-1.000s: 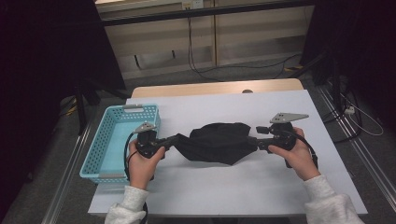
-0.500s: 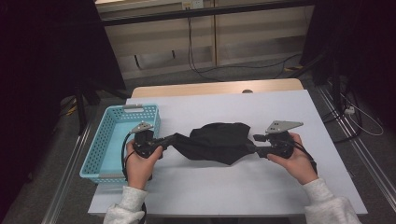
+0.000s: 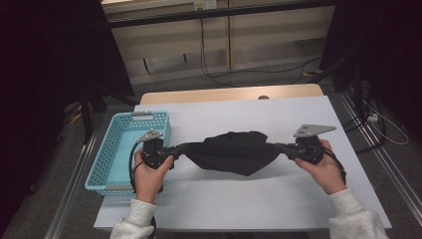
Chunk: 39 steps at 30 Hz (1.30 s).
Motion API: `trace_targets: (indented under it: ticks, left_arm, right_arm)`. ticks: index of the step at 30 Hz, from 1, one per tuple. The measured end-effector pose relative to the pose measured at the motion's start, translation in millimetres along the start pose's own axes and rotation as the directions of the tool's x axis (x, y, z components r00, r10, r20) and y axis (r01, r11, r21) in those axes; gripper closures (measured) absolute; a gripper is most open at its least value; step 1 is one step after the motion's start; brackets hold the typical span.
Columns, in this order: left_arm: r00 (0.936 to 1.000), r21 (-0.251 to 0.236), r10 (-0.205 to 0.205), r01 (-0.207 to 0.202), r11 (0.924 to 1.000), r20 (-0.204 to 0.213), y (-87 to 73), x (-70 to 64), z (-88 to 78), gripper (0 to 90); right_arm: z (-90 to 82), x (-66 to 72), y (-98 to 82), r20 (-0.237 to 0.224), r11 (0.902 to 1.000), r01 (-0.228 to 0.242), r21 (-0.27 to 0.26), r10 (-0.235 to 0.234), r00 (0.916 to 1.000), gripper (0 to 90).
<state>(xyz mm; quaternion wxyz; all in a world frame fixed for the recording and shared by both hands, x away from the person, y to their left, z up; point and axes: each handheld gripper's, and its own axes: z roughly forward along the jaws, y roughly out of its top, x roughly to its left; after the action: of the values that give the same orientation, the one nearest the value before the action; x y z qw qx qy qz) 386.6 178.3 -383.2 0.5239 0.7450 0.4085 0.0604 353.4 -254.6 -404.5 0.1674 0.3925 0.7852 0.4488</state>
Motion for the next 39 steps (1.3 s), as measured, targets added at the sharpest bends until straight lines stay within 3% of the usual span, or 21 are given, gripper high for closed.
trace_targets:
  ticks: [2,4,8,10,15,18,21,24,27,30,33,36,39]
  left_arm:
    - [0.9996,-0.018,0.011,-0.011,0.9998,0.024,3.0,-6.2,0.6,86.9]
    - [0.9981,-0.033,0.029,-0.027,0.9991,0.054,6.7,-13.3,1.7,86.9]
    - [0.9978,-0.017,0.046,-0.045,0.9988,0.047,8.3,-18.1,12.7,86.8]
    - [0.9992,0.009,0.033,-0.034,0.9994,0.022,4.3,-11.7,23.7,86.8]
    - [0.9996,0.037,-0.005,0.006,0.9993,-0.028,-1.1,4.2,42.7,86.8]
    - [0.998,0.059,0.005,-0.001,0.9982,-0.063,-2.9,6.7,47.8,86.7]
    - [0.9973,0.067,-0.005,0.01,0.9977,-0.074,-4.7,9.4,49.9,86.7]
    - [0.997,0.074,-0.005,0.01,0.9972,-0.077,-4.8,10.9,48.7,86.7]
    - [0.9962,0.068,-0.003,0.009,0.9977,-0.087,-3.0,11.7,44.4,86.6]
    - [0.9954,0.055,-0.008,0.013,0.9984,-0.095,-0.3,11.6,39.1,86.6]
    - [0.9951,0.049,-0.01,0.015,0.9987,-0.098,1.5,11.4,36.1,86.6]
    - [0.995,0.049,-0.021,0.025,0.9985,-0.098,0.7,12.2,36.6,86.6]
    - [0.995,0.048,-0.016,0.021,0.9986,-0.098,0.0,12.2,36.7,86.6]
  right_arm:
    - [-17.9,-3.8,5.2,0.005,0.9994,-0.016,-0.03,0.016,0.9999,89.3]
    - [-35.2,-5.3,10.1,0.025,0.9992,-0.003,-0.04,0.004,0.9997,89.3]
    - [-50.3,-10.3,14.0,0.034,0.9995,-0.005,-0.03,0.006,0.9994,88.3]
    - [-40.0,-15.8,10.3,0.037,0.9998,-0.019,-0.009,0.019,0.9991,87.8]
    - [12.1,-32.3,-2.7,0.053,0.9913,-0.075,0.108,0.069,0.9962,88.0]
    - [36.1,-36.9,-4.0,0.058,0.9879,-0.103,0.116,0.097,0.9936,87.3]
    - [51.2,-39.0,-4.4,0.079,0.986,-0.126,0.11,0.117,0.9899,77.9]
    - [49.5,-34.4,-4.2,0.085,0.9879,-0.096,0.122,0.086,0.9927,64.5]
    - [32.1,-33.7,-2.6,0.095,0.9914,-0.121,0.048,0.116,0.9887,54.9]
    - [14.2,-33.7,-5.1,0.107,0.9944,-0.105,0.012,0.103,0.9888,48.4]
    - [6.2,-32.7,-14.5,0.107,0.9976,-0.06,0.035,0.056,0.9927,47.5]
    - [9.5,-32.1,-24.1,0.114,0.9955,-0.044,0.084,0.035,0.9928,48.0]
    - [17.8,-30.4,-30.4,0.078,0.9926,-0.04,0.115,0.031,0.9965,48.6]
